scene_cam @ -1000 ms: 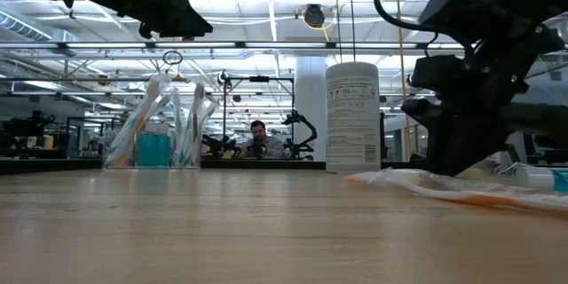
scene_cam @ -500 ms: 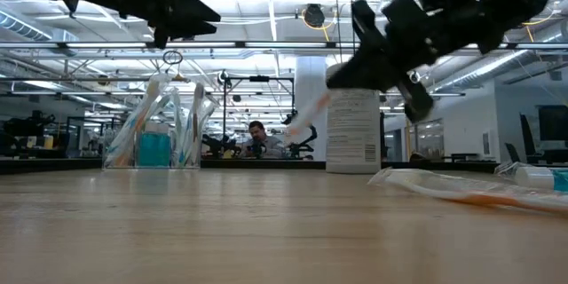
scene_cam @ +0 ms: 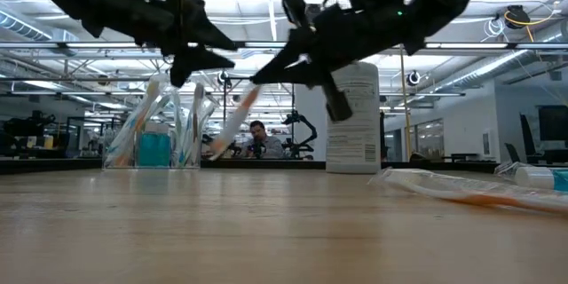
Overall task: Pick & Place toothbrushing station
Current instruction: Put the orange toothbrush into the transparent organizer
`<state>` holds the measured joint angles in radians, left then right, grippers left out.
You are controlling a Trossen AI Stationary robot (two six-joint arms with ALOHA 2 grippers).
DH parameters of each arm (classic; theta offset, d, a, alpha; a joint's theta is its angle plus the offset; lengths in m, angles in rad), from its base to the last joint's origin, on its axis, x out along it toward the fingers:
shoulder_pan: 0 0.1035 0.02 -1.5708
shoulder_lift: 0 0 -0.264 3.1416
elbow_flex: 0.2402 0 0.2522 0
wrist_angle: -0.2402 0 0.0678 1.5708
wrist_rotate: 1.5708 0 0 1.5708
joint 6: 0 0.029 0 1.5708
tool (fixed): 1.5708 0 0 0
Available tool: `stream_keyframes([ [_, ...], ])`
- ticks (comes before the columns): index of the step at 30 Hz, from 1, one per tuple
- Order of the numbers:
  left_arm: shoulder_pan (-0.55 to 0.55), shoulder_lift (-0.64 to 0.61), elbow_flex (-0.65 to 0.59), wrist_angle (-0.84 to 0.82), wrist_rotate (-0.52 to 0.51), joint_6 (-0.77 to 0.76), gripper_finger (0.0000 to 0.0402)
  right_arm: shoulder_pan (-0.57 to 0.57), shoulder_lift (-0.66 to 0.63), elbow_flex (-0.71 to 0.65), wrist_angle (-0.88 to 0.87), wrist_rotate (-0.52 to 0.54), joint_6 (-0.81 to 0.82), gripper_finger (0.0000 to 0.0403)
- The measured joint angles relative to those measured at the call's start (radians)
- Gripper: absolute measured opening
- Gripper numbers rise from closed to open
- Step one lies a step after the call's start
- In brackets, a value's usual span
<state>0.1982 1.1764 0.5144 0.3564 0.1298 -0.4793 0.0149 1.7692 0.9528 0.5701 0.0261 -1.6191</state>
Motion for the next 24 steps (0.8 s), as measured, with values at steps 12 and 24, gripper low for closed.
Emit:
stream_keyframes([
  [12,-0.070,0.129,0.000,0.007,0.116,-0.046,0.0159,0.043,0.064,0.060,0.004,0.003,-0.049,0.0000],
  [24,-0.119,0.133,0.002,0.114,0.027,-0.021,0.0159,0.046,0.064,0.060,0.068,-0.001,-0.122,0.0000],
])
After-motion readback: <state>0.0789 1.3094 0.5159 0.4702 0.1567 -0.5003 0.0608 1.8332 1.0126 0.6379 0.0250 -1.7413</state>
